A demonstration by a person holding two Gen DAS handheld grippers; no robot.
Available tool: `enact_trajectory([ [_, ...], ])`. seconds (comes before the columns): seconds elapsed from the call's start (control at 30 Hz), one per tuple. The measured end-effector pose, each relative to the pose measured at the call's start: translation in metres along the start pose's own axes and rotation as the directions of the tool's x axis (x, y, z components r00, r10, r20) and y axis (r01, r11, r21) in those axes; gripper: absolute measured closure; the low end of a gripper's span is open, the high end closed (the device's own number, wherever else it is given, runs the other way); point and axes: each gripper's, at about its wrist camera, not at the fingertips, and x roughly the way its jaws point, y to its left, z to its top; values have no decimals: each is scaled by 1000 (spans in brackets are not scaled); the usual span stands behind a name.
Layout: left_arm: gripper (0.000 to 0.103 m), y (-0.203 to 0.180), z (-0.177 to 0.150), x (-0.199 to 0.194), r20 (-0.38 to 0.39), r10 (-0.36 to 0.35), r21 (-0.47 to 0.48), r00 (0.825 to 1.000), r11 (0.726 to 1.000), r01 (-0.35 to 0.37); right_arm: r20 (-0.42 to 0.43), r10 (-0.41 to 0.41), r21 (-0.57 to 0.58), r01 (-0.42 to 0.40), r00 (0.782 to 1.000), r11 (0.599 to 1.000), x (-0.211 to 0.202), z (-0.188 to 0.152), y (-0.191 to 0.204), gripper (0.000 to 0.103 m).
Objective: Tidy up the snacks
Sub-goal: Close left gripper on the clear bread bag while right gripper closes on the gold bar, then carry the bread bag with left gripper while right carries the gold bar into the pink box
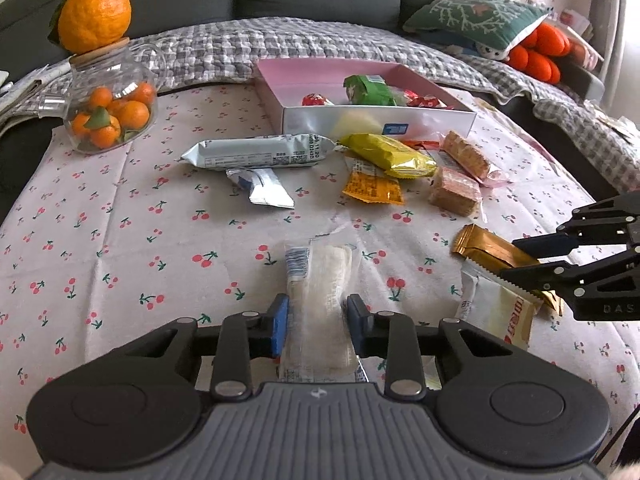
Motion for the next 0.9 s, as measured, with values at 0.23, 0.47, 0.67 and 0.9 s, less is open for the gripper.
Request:
enact_trajectory([
  [0.23,76,-3,5,-2,4,-3,-7,1000,1000,3,18,-10,29,10,1000,1000,-3,6,-5,76],
  [0.47,76,-6,15,-4,25,-5,-22,1000,1000,5,53,-8,52,6,999,999,-9,19,-6,76],
  [0.67,76,-11,27,-5,48,-14,-32,999,999,15,87,-10,83,3,996,997,-14,33,-11,76],
  [0.9,77,-19,45,-4,69,-22,-57,997,998,26,113,-43,155,25,993,988,-17,49,-24,76],
])
